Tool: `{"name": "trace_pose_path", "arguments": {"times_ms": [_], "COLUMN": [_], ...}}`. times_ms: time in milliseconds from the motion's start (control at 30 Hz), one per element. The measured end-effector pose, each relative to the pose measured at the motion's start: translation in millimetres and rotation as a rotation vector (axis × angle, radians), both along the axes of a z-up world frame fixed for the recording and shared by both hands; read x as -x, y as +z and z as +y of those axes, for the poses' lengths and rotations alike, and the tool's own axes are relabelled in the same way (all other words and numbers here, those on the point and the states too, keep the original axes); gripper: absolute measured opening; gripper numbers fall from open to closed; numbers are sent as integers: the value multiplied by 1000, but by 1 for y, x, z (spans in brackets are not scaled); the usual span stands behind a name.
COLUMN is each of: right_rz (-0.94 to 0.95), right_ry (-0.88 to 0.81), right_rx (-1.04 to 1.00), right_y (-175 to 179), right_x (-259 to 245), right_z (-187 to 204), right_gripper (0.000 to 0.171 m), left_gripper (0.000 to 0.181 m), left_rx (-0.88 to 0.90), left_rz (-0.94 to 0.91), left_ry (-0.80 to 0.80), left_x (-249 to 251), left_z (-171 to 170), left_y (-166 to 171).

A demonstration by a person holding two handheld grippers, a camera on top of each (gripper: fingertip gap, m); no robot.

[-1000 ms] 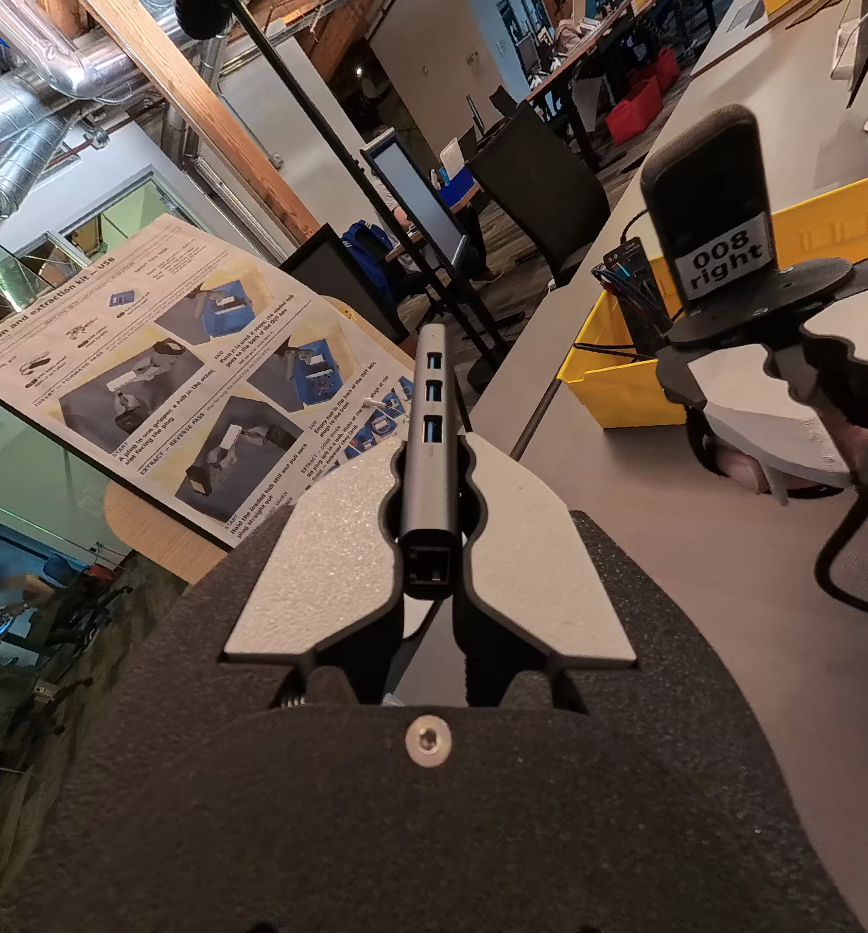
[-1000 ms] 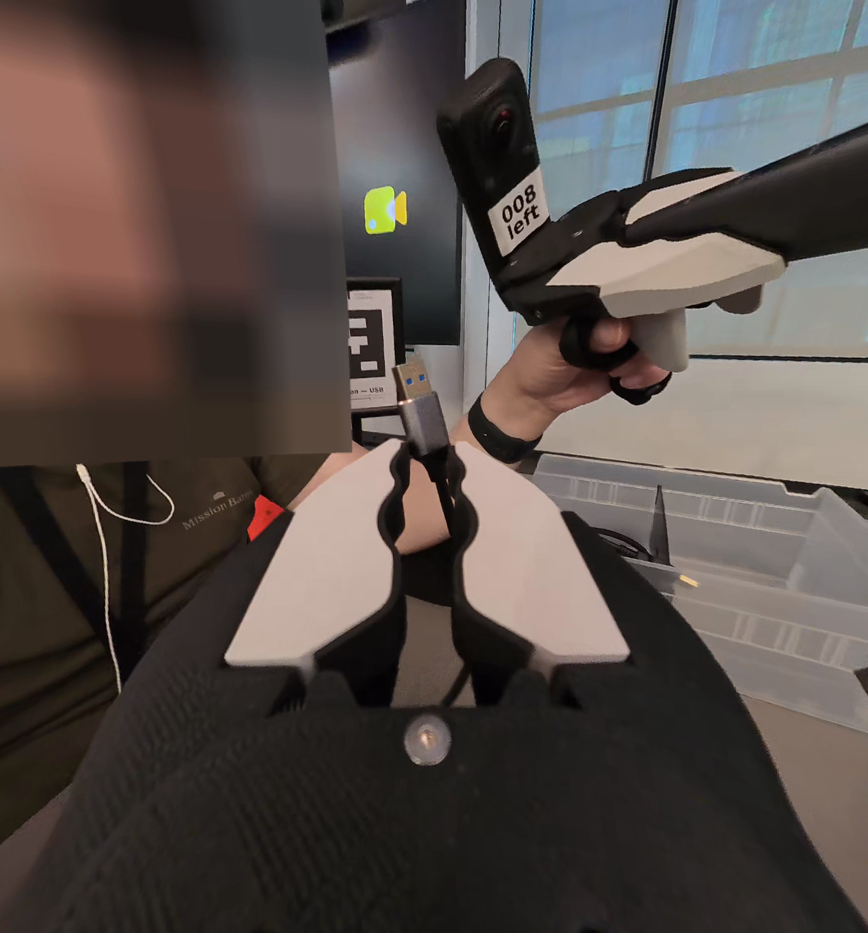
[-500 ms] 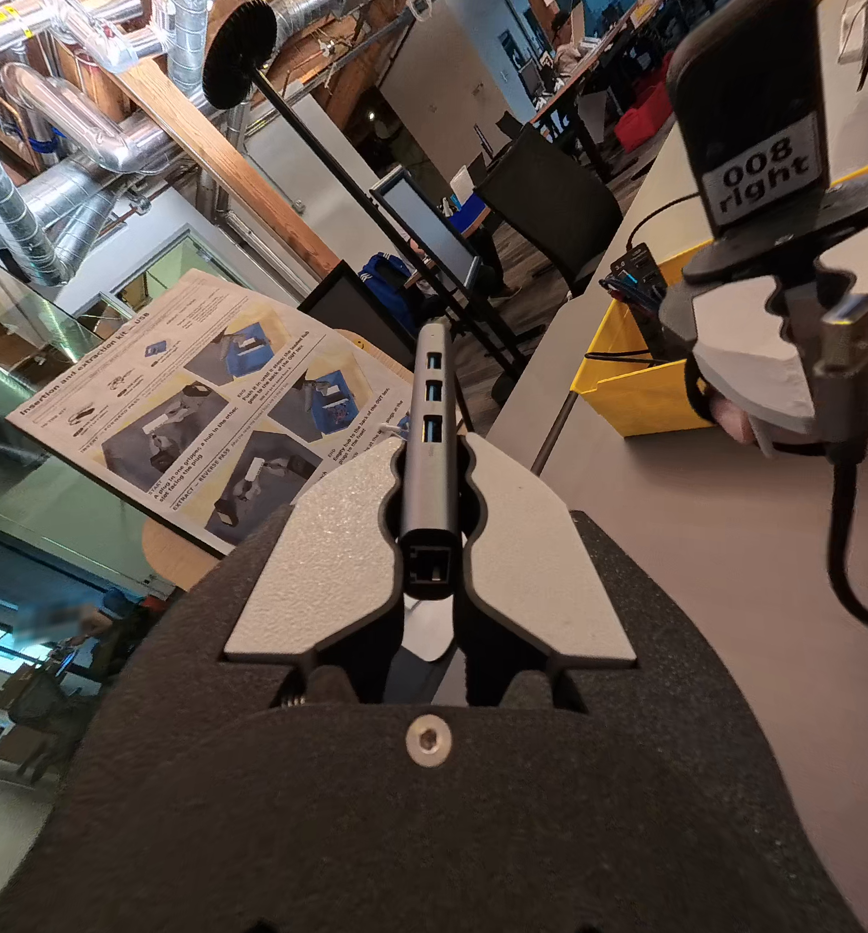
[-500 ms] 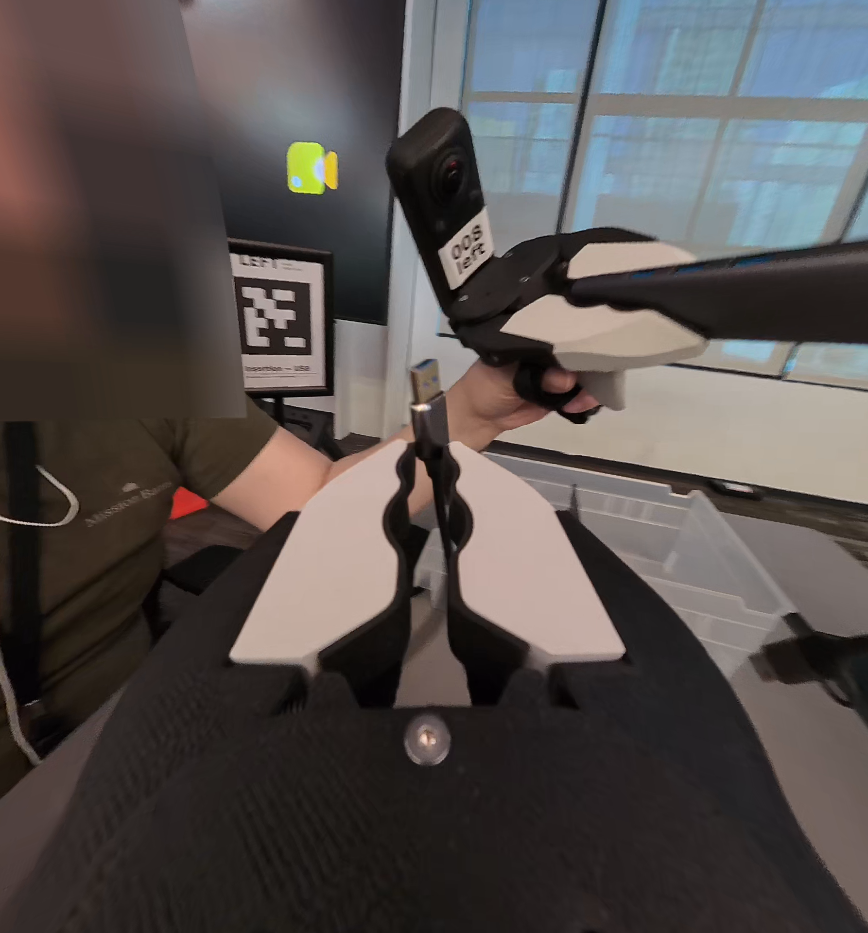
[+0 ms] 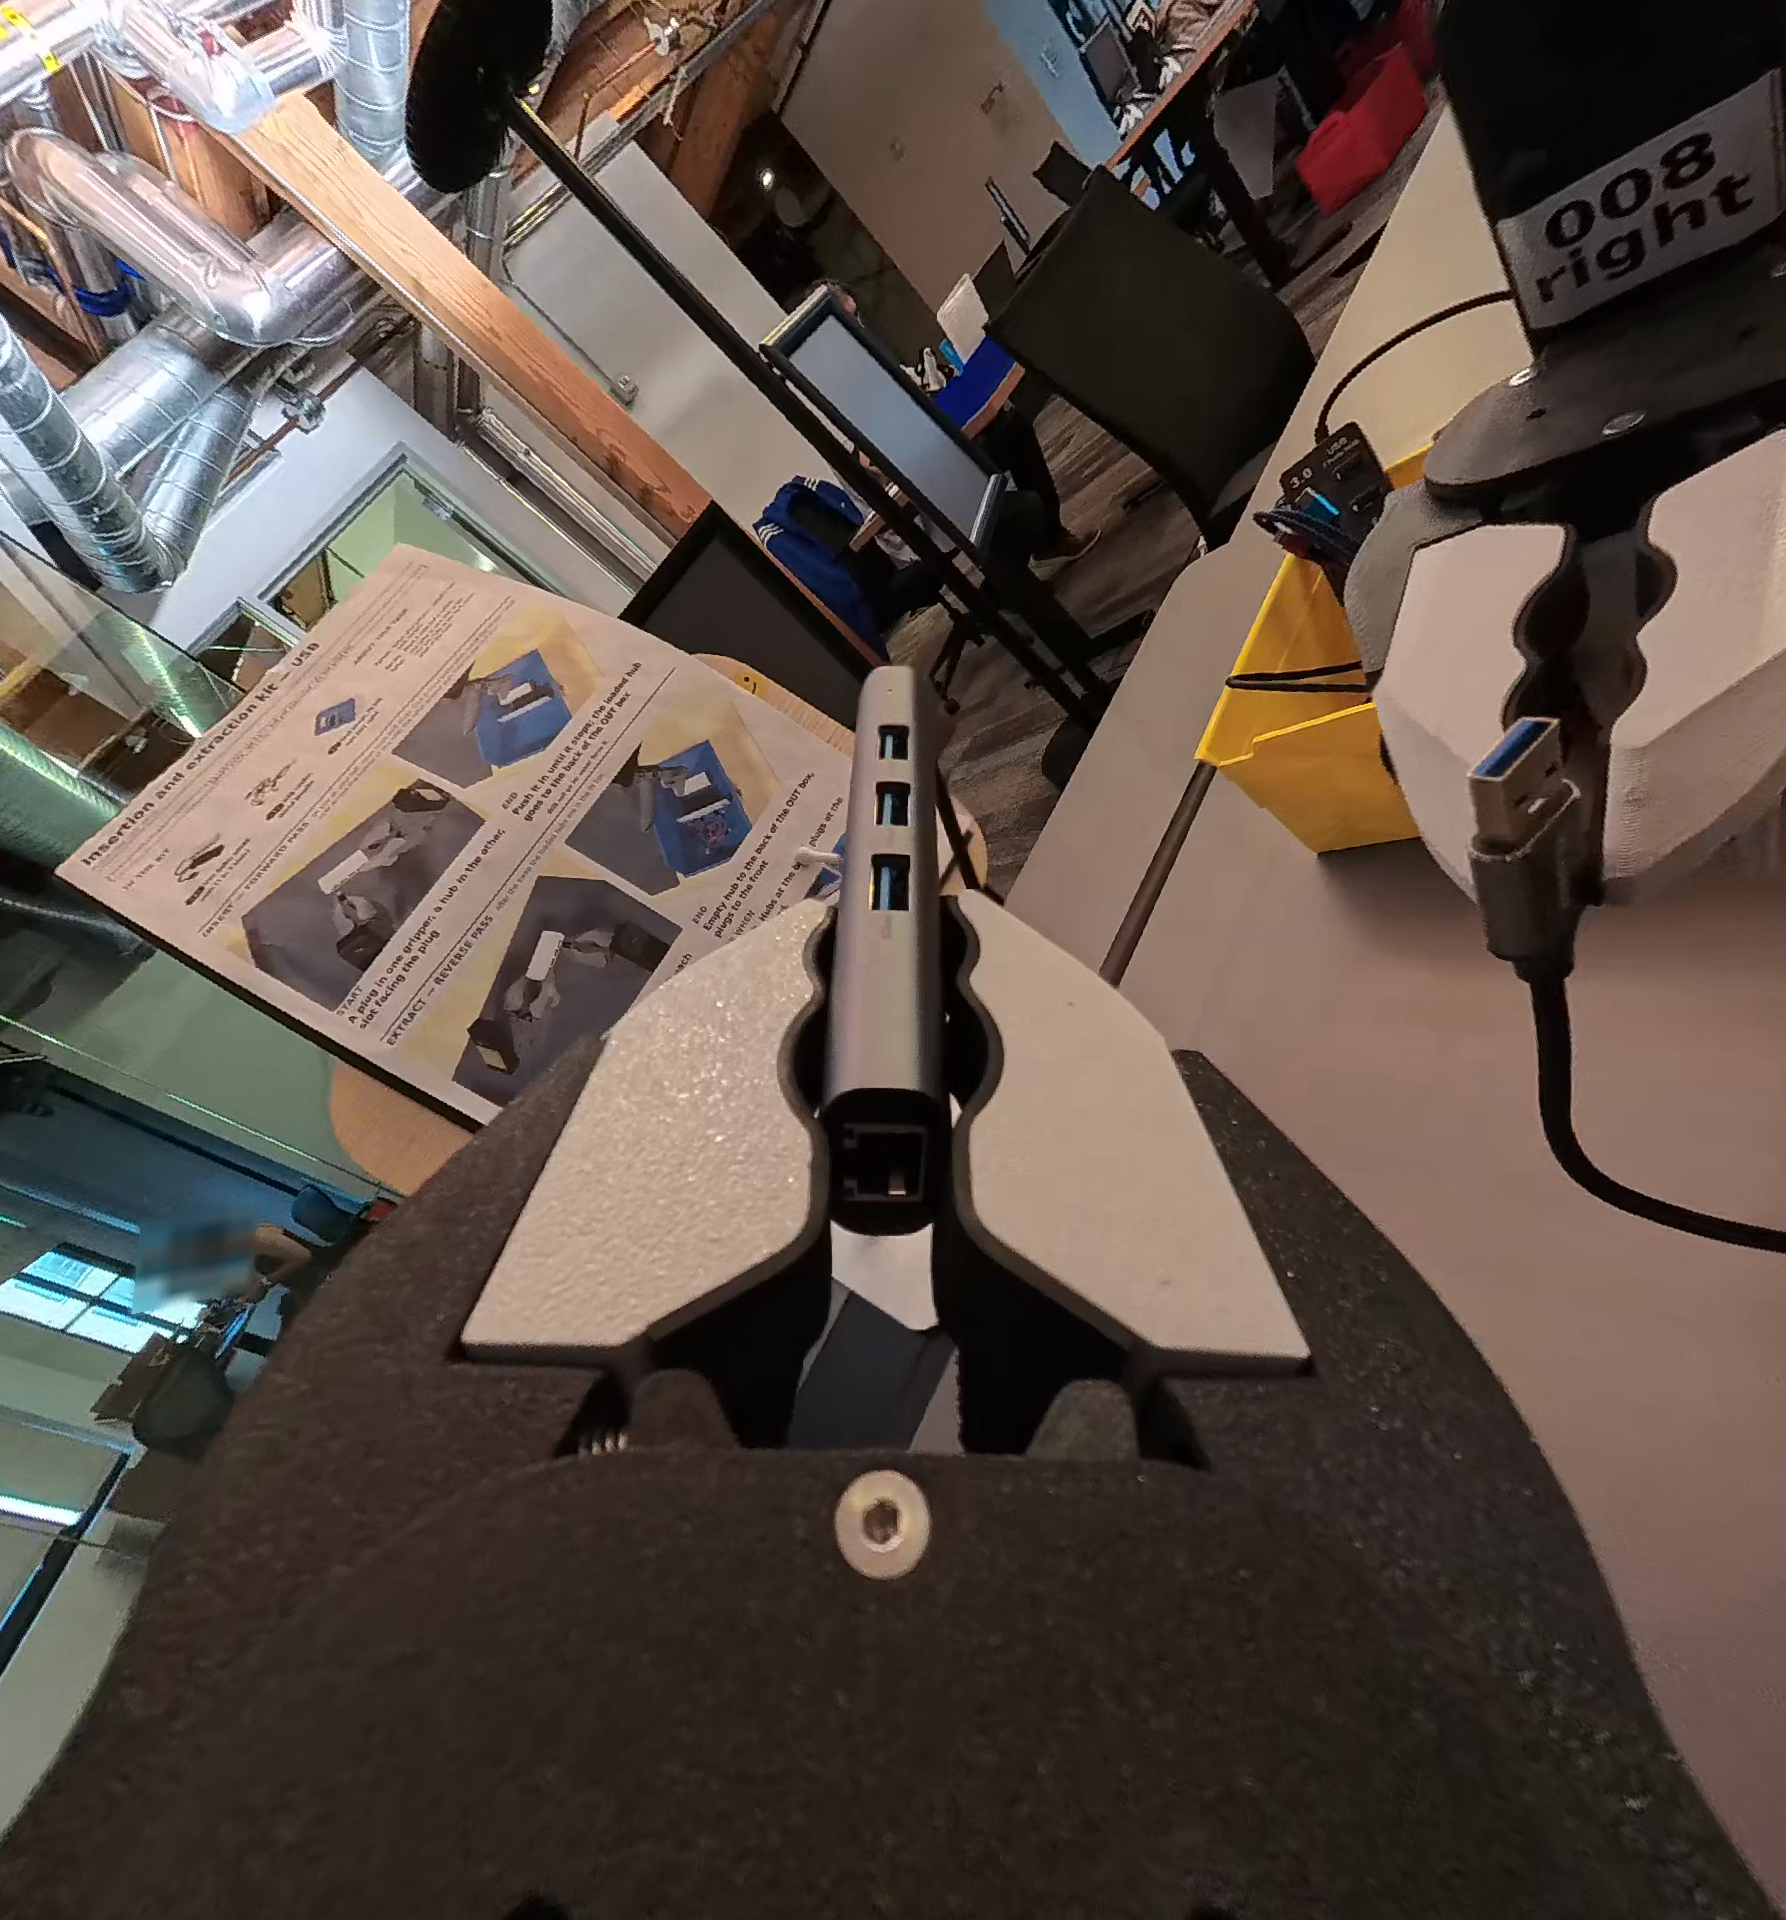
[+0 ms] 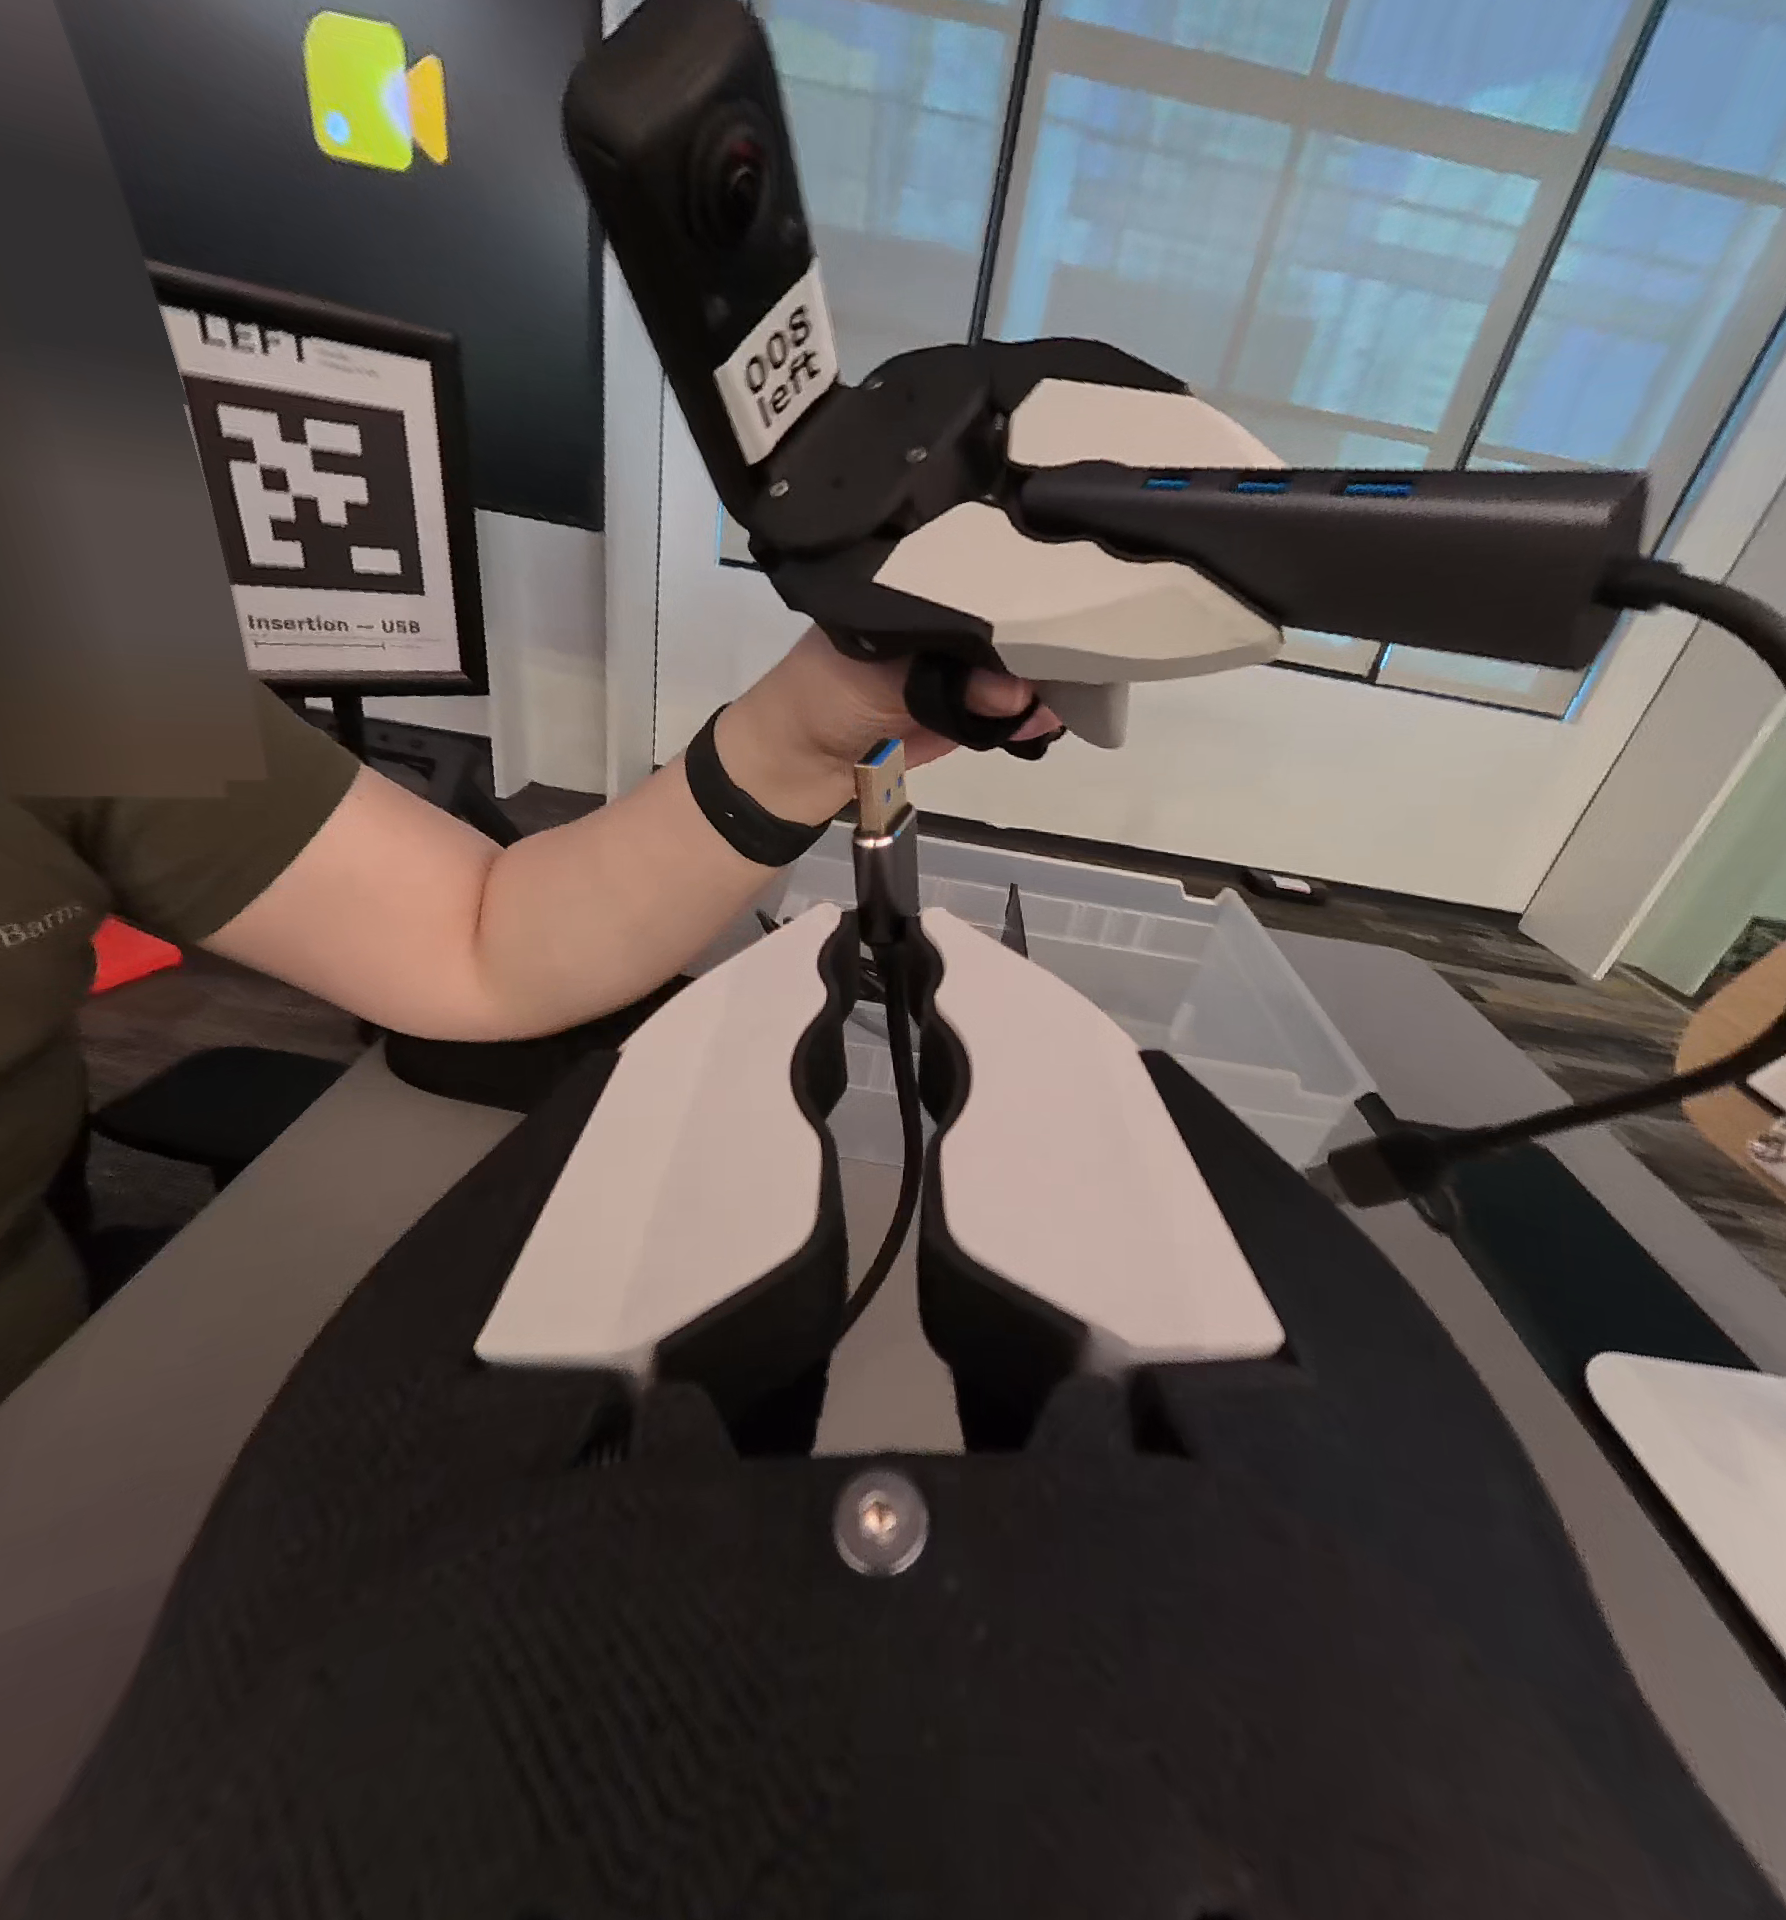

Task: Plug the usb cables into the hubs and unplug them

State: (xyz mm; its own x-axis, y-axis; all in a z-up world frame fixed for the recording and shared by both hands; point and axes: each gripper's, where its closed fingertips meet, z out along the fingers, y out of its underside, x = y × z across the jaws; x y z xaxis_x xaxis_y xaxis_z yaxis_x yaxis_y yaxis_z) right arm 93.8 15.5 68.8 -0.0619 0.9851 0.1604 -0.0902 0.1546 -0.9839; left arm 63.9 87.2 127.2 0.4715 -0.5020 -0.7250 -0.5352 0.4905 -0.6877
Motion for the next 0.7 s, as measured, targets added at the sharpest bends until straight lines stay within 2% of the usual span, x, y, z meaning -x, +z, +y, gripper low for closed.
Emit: {"name": "trace_pose_path", "arguments": {"times_ms": [133,267,467,567,700], "right_rz": [-60,-264,-648,-807,-898], "right_ry": [-76,-167,-346,-286,-36], "right_rx": [131,197,107,175,376], "right_y": [-12,-47,-98,-127,-172], "right_x": [1,4,-5,-7,6], "right_z": [21,36,51,38,8], "right_gripper": [8,8,8,8,8], "left_gripper": [16,16,16,16,16], "left_rx": [-14,-7,-3,5,18], "left_rz": [17,20,4,-3,7], "left_ry": [28,44,57,59,63], "left_x": [2,6,16,19,19], "left_z": [4,6,6,7,9], "left_y": [-2,-2,3,4,1]}}
